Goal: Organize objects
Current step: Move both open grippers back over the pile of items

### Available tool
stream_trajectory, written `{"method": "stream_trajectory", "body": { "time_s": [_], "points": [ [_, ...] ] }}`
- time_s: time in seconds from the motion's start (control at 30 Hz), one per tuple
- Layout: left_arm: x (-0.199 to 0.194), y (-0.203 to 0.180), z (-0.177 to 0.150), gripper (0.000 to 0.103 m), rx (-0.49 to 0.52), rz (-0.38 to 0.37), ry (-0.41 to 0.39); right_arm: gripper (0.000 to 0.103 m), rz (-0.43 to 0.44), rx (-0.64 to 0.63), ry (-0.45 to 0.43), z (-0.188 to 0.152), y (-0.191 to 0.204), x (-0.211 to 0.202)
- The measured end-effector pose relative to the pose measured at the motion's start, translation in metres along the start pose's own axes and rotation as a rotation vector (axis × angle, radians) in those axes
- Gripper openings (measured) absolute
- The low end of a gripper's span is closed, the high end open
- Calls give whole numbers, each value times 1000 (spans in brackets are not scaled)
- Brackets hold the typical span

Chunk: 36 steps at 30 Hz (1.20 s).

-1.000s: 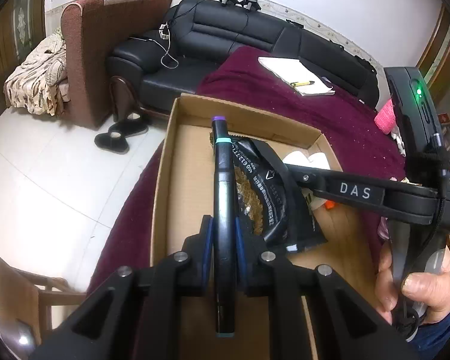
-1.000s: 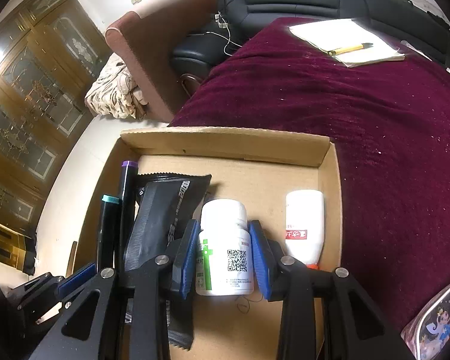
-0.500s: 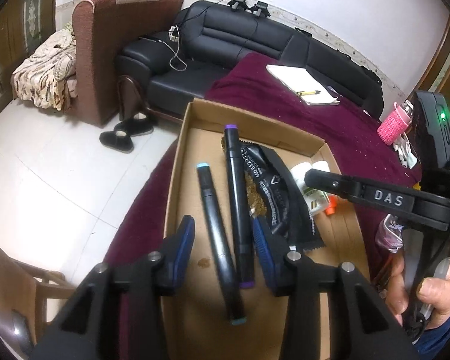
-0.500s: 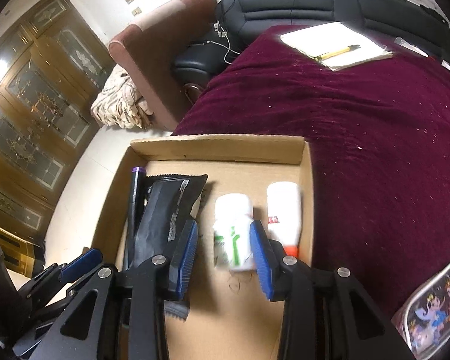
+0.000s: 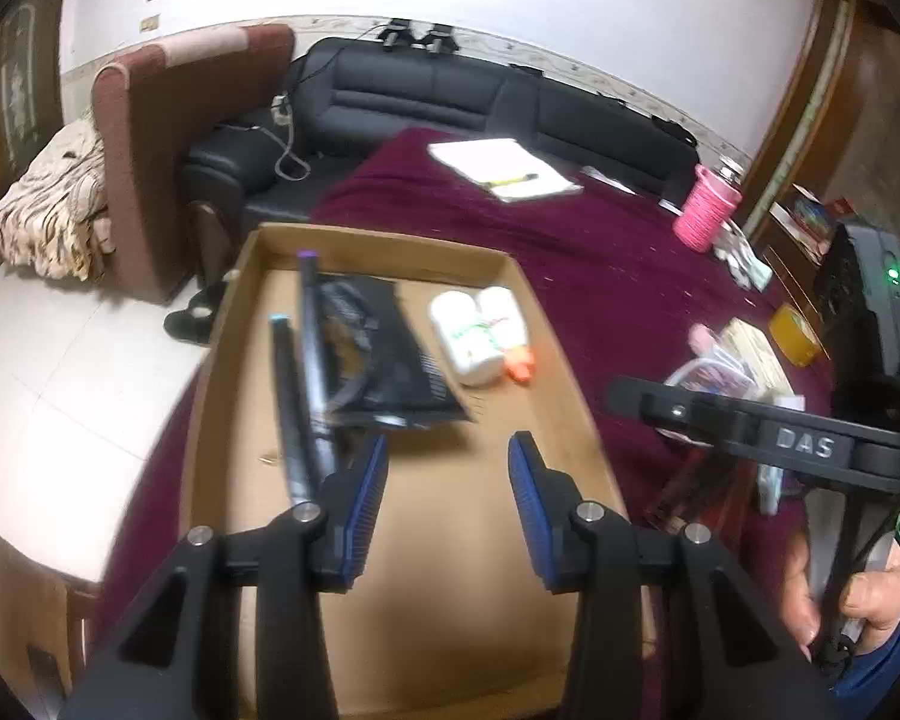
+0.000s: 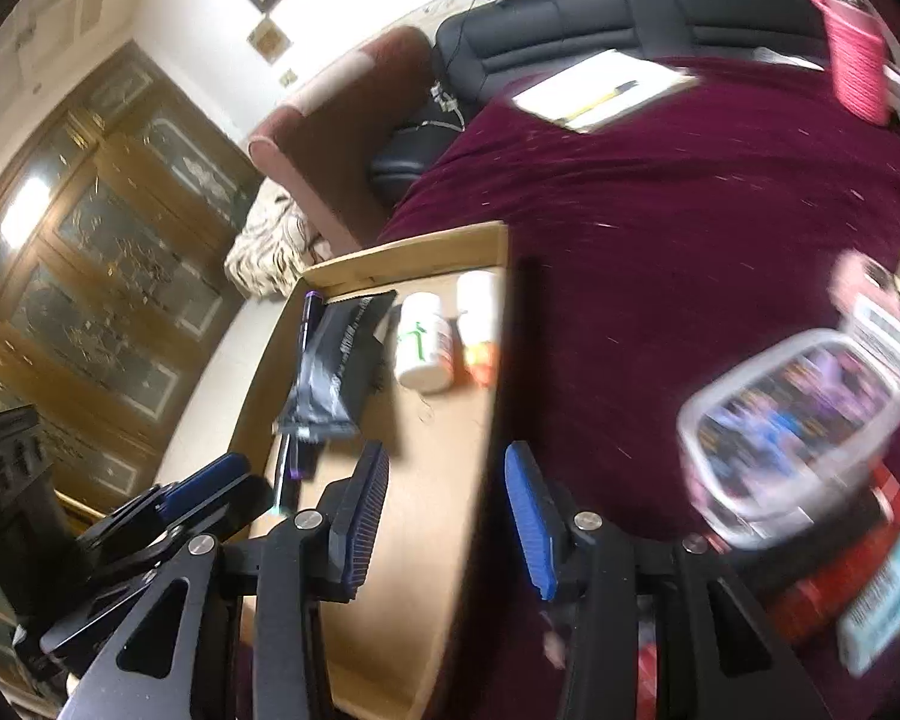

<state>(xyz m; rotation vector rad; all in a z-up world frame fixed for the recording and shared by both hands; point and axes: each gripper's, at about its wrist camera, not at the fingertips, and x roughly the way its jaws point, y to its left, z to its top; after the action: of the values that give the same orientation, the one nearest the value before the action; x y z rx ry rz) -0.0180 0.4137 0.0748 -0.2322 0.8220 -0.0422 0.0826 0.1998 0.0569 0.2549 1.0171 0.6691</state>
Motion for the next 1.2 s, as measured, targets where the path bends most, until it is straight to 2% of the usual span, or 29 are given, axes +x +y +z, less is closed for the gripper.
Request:
{"method": "stream_trajectory", "body": {
  "time_s": [0.27,0.33,0.5,0.7,0.77,0.83,0.9,1.0,1.03,1.07,1.17,1.2],
  "points": [
    [2,-68,-25,41,97,-73,24,52,36,57,-101,-48,-59,-79],
    [5,-87,-35,41,137,-97,38,55,12,75,-138,-59,-80,-99],
    [17,-142,-61,41,262,-168,93,56,-101,178,-233,-81,-151,-149],
    [28,-211,-82,41,434,-238,128,58,-214,288,-268,-84,-219,-173],
    [33,-229,-83,46,466,-241,128,58,-239,299,-249,-84,-230,-168],
    [37,-241,-80,51,480,-246,131,58,-240,303,-186,-85,-235,-161],
    [41,-247,-77,51,489,-241,129,59,-220,275,-127,-89,-226,-157],
    [46,-249,-69,52,496,-229,129,77,-157,199,-55,-98,-209,-156],
    [48,-249,-67,53,495,-225,131,78,-142,150,-31,-101,-199,-153],
    [50,-250,-65,53,496,-225,136,78,-162,96,-12,-104,-188,-150],
    [58,-258,-60,53,511,-216,151,76,-300,-72,19,-112,-160,-138],
    [61,-262,-59,53,524,-213,152,68,-371,-125,24,-116,-151,-134]
  ]
}}
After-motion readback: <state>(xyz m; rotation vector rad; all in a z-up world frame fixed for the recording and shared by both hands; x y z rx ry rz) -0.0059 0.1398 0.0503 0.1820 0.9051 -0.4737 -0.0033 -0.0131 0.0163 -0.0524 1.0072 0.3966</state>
